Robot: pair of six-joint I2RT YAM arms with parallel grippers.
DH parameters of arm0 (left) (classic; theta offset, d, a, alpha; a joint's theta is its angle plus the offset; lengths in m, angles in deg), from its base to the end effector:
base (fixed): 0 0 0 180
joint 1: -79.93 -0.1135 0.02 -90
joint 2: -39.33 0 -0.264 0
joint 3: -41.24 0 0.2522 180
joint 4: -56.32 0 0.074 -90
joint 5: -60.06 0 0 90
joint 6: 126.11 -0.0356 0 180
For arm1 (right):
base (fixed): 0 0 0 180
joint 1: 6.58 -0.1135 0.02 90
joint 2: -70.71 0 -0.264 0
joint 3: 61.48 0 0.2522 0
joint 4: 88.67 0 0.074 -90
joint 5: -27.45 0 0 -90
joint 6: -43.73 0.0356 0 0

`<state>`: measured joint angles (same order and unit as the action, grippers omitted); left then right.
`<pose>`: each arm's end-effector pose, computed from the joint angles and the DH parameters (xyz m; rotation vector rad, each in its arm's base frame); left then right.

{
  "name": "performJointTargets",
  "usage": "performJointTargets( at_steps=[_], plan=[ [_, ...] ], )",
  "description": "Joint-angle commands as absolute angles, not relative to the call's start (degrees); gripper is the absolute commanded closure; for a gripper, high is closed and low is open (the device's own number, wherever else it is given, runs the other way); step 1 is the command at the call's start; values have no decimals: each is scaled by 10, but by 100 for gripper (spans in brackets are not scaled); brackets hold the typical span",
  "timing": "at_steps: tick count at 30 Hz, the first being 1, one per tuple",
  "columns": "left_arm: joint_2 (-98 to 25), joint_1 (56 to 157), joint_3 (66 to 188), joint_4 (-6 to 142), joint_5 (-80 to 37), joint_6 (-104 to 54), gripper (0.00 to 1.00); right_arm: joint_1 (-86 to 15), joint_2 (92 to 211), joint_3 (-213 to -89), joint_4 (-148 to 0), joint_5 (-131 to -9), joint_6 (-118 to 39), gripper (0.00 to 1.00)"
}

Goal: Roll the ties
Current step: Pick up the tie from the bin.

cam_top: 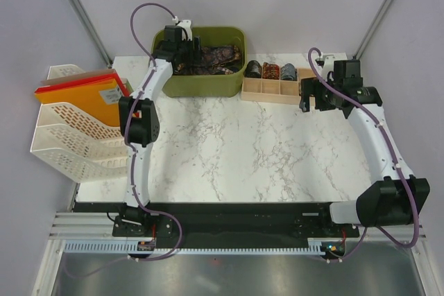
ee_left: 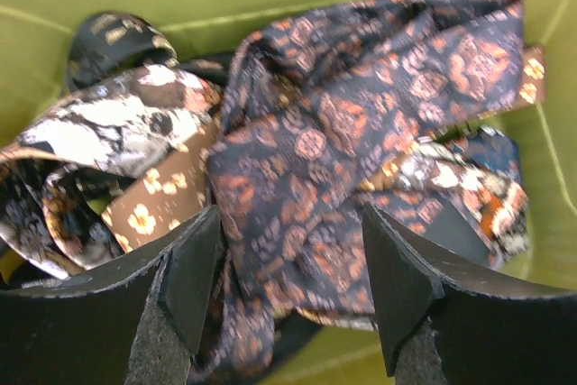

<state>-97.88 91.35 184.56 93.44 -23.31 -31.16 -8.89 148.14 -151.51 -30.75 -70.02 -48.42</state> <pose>0.5464 -0.1146 0.2633 0.1890 2.1133 -0.2924 0.2851 0.0161 0.3485 -0.1549 2.3535 0.1553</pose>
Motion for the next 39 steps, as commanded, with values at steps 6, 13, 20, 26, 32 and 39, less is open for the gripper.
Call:
performJointTargets(
  at_steps=[6, 13, 20, 26, 32, 39],
  plan=[
    [-1018, 911, 1871, 849, -279, -312, 29, -82, 1502, -1530, -320, -708, -477, 2],
    [-1043, 910, 1875, 820, -273, -307, 29, -77, 1504, -1523, -321, -708, -477, 2],
    [-1074, 910, 1899, 799, -250, -301, 36, -73, 1517, -1527, -320, -703, -477, 2],
    [-1057, 910, 1905, 769, -235, -275, 69, -69, 1523, -1538, -319, -704, -476, 2],
    [-974, 912, 1905, 771, -200, -264, 98, -70, 1515, -1544, -318, -714, -473, 2],
    [-850, 914, 1895, 813, -169, -265, 98, -71, 1507, -1559, -319, -737, -470, 2]
  ],
)
